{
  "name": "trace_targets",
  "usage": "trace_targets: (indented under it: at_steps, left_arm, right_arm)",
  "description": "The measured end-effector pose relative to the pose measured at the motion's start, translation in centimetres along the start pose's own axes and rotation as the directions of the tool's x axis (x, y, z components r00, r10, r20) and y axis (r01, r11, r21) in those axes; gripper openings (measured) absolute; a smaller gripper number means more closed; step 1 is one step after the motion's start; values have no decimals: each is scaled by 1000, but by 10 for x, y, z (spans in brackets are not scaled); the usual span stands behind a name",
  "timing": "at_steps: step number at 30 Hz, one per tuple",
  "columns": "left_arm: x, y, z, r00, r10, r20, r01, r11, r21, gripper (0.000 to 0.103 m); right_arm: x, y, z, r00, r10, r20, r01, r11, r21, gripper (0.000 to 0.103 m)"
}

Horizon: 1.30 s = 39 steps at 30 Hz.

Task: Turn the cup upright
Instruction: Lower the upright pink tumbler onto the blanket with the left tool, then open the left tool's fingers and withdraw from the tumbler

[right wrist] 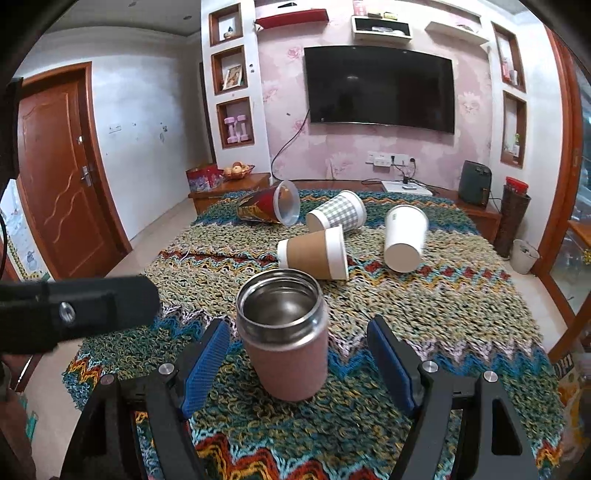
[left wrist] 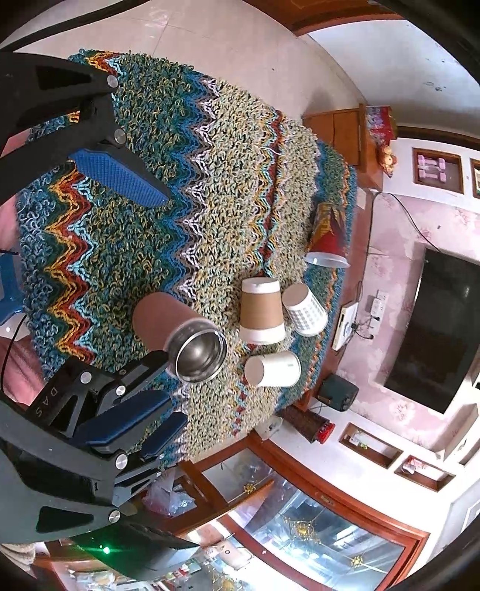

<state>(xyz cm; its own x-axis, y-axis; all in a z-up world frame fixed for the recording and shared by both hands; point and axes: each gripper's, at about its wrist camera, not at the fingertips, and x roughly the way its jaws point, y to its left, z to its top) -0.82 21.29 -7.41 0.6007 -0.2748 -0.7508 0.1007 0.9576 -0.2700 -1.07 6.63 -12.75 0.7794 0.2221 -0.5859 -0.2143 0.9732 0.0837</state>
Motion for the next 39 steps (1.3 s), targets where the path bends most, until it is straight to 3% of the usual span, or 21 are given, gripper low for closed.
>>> trace_targets:
  at_steps: [7,16,27,33,39]
  left_arm:
    - [-22,-15,2,1000,8,30,-9,999,34,100]
    - [-42,-27,14,997,62,37,-64,997,53,100]
    - [-56,-41,27,993,115,33,-118,990,74,100]
    - [-54,-42,31,975,223,16,-224,972,70,100]
    - [-47,-38,32,967,253,-21,-251,966,59,100]
  right_arm:
    - [-23,-11,3,994,-95,-52,96,995,22,78]
    - [-47,-31,22,977,-145,-156,160,984,84,78]
    - [-79,-37,60,971,-191,-146,206,974,98,78]
    - [-91,-39,72,966,-229,-124,241,965,98,78]
    - [-89,-40,76,964,-231,-131,244,964,101,78]
